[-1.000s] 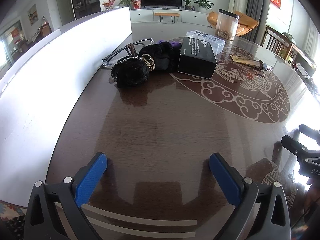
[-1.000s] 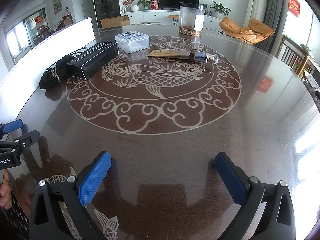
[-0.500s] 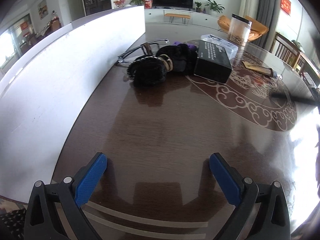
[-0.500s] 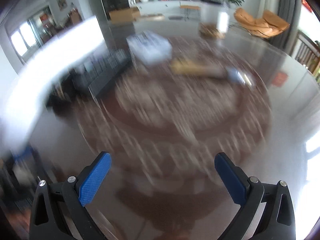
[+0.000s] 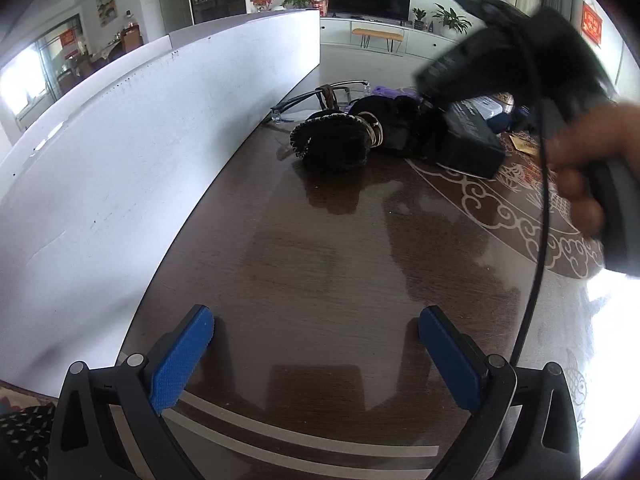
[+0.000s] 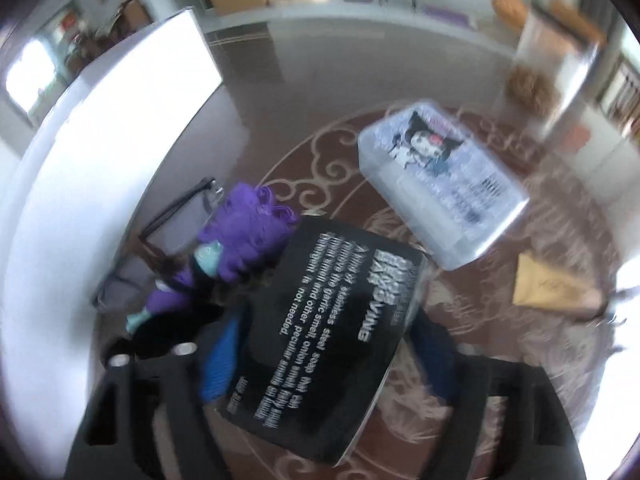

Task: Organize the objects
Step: 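Reach the right gripper to the black odor removing bar box and grasp it, then hold the black soap box just above the table with the right gripper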

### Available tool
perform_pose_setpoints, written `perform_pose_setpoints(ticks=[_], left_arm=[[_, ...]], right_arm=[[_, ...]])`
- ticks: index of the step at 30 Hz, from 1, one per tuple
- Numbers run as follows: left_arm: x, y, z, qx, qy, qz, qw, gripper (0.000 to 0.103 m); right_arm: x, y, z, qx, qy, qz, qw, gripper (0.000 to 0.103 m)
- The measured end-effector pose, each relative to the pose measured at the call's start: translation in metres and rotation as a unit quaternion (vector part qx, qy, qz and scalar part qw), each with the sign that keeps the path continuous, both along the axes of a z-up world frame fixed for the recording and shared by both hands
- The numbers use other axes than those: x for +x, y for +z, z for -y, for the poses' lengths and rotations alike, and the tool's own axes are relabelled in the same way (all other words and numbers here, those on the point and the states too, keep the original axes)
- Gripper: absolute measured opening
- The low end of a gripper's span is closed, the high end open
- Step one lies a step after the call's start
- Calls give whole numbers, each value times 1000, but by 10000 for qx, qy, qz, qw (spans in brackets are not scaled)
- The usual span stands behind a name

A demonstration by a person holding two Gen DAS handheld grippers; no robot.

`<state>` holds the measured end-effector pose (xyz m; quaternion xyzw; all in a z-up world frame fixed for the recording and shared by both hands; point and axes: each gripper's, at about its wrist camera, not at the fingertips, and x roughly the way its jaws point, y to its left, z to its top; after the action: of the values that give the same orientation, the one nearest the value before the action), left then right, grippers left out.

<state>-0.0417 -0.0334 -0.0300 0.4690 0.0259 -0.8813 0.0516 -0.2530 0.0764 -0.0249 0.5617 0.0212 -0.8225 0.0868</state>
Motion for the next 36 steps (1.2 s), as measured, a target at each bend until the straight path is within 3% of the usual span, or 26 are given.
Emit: perform_pose_setpoints(ticks=[1,5,14,15,16,18,20,26,36], left_arm=[[0,0,0,-1,2,-2,10000,103],[-1,-1,-1,-1,6,1,10000,103],[-1,-1,-1,-2,8,-2,10000,103],[-2,-1,-1,-2,8,-5,10000,103],[-1,-1,-1,-2,8,-2,10000,103],[-2,-1,-1,-2,9,-4,10000,103],[-1,-1,-1,-2,10,-2,10000,103],[-1,-1,-1,-6,9,-7,10000,103],[-2,-1,-3,-9,12,-13,10000,103]], right_arm=[[6,0,-3,-18,77,3,10000,59],[39,-1,-25,49,278,-45,9996,59],[181,-3,-107,304,192,-826,9959,60],[197,-4,-117,270,99,-963,9949,64],[197,-4,-124,255,53,-1009,9946,69],[210,-7,-133,307,-90,-1110,9933,90],[218,-10,-142,248,-213,-1207,9922,94],[218,-14,-142,213,-153,-1238,9920,103],[220,-13,-140,206,-138,-1255,9918,103]])
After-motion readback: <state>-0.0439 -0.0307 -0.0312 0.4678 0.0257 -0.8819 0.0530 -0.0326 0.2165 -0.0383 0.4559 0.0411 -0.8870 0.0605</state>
